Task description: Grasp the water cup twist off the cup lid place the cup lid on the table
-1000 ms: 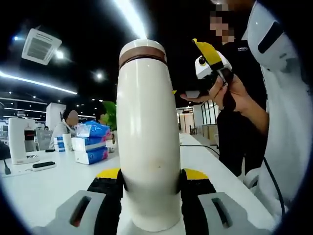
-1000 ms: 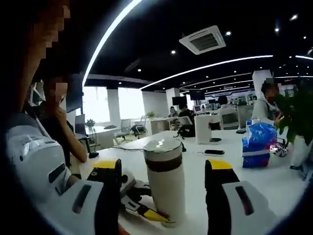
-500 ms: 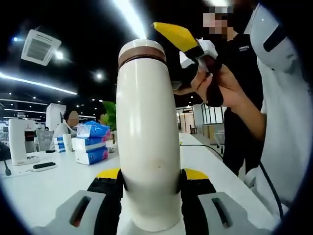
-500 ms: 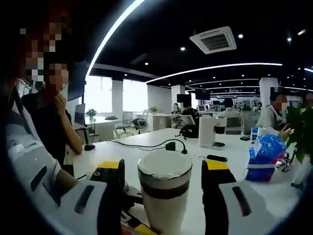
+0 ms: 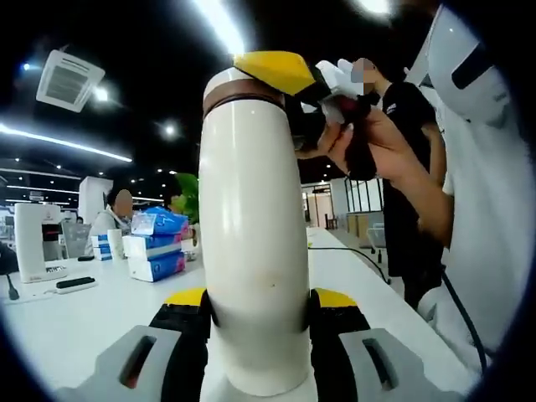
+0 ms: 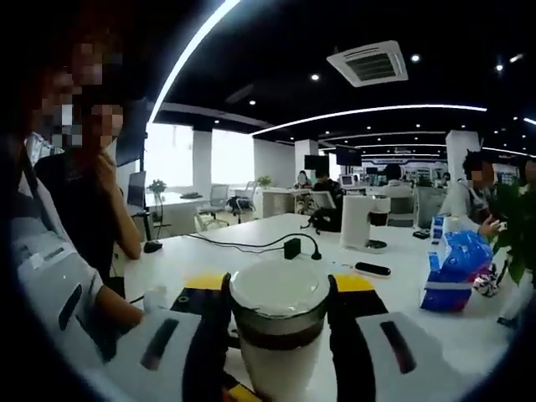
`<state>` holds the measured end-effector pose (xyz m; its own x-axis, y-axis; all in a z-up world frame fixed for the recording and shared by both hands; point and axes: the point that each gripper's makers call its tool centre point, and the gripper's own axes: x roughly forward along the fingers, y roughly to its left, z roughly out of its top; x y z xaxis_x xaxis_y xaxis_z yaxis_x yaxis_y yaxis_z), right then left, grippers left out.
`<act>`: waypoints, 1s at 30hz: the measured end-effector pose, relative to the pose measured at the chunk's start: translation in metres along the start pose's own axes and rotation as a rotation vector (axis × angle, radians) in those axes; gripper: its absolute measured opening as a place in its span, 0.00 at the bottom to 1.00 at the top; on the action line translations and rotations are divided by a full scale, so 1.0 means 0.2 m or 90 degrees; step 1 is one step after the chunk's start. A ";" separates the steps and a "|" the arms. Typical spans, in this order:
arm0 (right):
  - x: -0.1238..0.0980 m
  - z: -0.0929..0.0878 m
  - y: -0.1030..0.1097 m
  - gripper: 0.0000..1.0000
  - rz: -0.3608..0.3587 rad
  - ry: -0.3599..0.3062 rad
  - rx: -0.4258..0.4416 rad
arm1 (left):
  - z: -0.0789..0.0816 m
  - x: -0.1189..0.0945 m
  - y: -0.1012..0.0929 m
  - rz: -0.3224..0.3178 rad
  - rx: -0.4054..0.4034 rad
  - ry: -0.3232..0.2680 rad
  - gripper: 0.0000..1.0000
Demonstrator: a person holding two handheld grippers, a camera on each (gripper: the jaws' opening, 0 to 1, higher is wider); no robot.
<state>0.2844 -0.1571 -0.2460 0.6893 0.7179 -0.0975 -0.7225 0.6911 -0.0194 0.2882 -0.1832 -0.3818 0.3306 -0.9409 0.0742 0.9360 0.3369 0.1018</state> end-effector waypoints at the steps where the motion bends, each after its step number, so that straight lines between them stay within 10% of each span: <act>1: 0.00 0.00 0.01 0.48 0.023 -0.001 -0.011 | 0.00 0.00 0.00 0.000 -0.001 0.000 0.48; 25: -0.05 0.00 0.09 0.48 0.479 -0.052 0.031 | -0.01 0.00 -0.01 -0.002 -0.004 -0.001 0.48; 30: -0.03 -0.01 0.11 0.48 0.489 -0.049 0.030 | -0.01 0.00 0.00 -0.001 -0.010 -0.001 0.48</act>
<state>0.2638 -0.1468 -0.2478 -0.0011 1.0000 0.0025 -0.9977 -0.0012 0.0683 0.2876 -0.1832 -0.3842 0.3294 -0.9411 0.0761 0.9381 0.3354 0.0867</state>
